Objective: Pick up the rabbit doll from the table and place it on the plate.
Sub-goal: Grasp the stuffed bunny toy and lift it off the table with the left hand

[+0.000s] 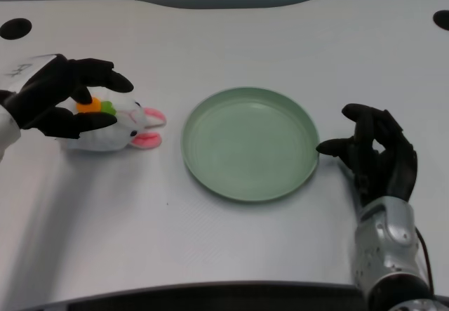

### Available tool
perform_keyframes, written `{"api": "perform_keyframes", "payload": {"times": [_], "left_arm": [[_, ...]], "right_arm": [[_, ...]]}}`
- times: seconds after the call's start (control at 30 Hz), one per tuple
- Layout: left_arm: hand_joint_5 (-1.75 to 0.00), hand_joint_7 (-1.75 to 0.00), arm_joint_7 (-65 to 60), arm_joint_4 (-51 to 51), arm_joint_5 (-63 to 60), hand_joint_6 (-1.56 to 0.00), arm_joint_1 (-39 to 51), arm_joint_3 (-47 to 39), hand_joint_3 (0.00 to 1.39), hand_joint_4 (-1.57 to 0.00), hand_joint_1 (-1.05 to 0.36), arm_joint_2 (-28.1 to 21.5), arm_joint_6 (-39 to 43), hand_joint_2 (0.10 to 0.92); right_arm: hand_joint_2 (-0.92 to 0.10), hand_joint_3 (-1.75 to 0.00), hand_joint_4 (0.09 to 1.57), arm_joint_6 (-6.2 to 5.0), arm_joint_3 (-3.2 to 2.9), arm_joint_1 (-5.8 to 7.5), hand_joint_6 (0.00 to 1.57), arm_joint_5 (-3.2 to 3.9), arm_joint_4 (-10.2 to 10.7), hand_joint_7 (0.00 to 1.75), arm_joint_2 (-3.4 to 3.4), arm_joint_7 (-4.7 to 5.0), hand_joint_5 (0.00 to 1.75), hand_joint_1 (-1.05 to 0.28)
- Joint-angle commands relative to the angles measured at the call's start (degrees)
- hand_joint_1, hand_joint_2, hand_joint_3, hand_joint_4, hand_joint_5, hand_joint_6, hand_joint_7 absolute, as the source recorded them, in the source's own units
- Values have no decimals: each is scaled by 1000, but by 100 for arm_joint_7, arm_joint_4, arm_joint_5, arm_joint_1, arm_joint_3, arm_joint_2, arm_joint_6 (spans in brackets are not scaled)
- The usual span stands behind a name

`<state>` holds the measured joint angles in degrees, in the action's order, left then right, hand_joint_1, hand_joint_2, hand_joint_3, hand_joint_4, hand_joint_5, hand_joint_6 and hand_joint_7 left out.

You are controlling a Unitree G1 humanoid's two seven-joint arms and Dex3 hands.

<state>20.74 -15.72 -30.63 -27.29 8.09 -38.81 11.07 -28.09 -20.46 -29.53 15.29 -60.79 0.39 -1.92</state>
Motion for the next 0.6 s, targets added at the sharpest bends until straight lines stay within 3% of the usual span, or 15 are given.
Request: {"api": "perform_keyframes", "payload": {"times": [0.03, 0.07, 0.13, 0.17, 0.27, 0.33, 0.5, 0.6], "left_arm": [[-415, -11, 81, -62, -657, -253, -350, 441, 162, -32, -744, -281, 59, 921], [-255, -18, 89, -82, -788, -185, -415, 526, 142, -12, -791, -311, 59, 921], [-105, -17, 135, -167, -1087, -128, -588, 735, 127, -3, -836, -335, 37, 921], [-42, -10, 193, -220, -1262, -67, -699, 863, 119, 0, -897, -349, 19, 921], [-4, 0, 268, -354, -1515, -6, -899, 1063, 121, 1, -973, -353, 8, 921], [0, 1, 306, -512, -1661, -1, -1079, 1211, 105, 1, -1011, -295, 8, 921], [1, 1, 671, -862, -1999, 1, -1551, 1613, 83, 1, -1047, -197, -24, 921], [1, 0, 980, -1223, -2039, 0, -1810, 1801, 90, 1, -1048, -70, -42, 921]], "right_arm": [[-921, -427, 845, -102, -27, 55, 686, 47, -50, 1152, 41, -102, 1400, -386], [-921, -421, 849, -96, -35, 53, 690, 59, -57, 1149, 43, -107, 1397, -386], [-921, -416, 854, -88, -46, 52, 697, 75, -49, 1146, 51, -114, 1394, -386], [-921, -419, 851, -77, -29, 56, 695, 49, -35, 1140, 52, -72, 1389, -385], [-921, -428, 844, -99, -30, 58, 693, 44, -39, 1133, 57, -66, 1385, -382], [-921, -407, 844, 0, -52, 44, 686, 85, -32, 1130, 59, -76, 1383, -392], [-921, -424, 838, -90, -12, 57, 695, 13, -42, 1141, 59, -22, 1391, -382], [-921, -428, 843, -87, -15, 76, 700, 37, 2, 1145, 77, -66, 1397, -383]]}}
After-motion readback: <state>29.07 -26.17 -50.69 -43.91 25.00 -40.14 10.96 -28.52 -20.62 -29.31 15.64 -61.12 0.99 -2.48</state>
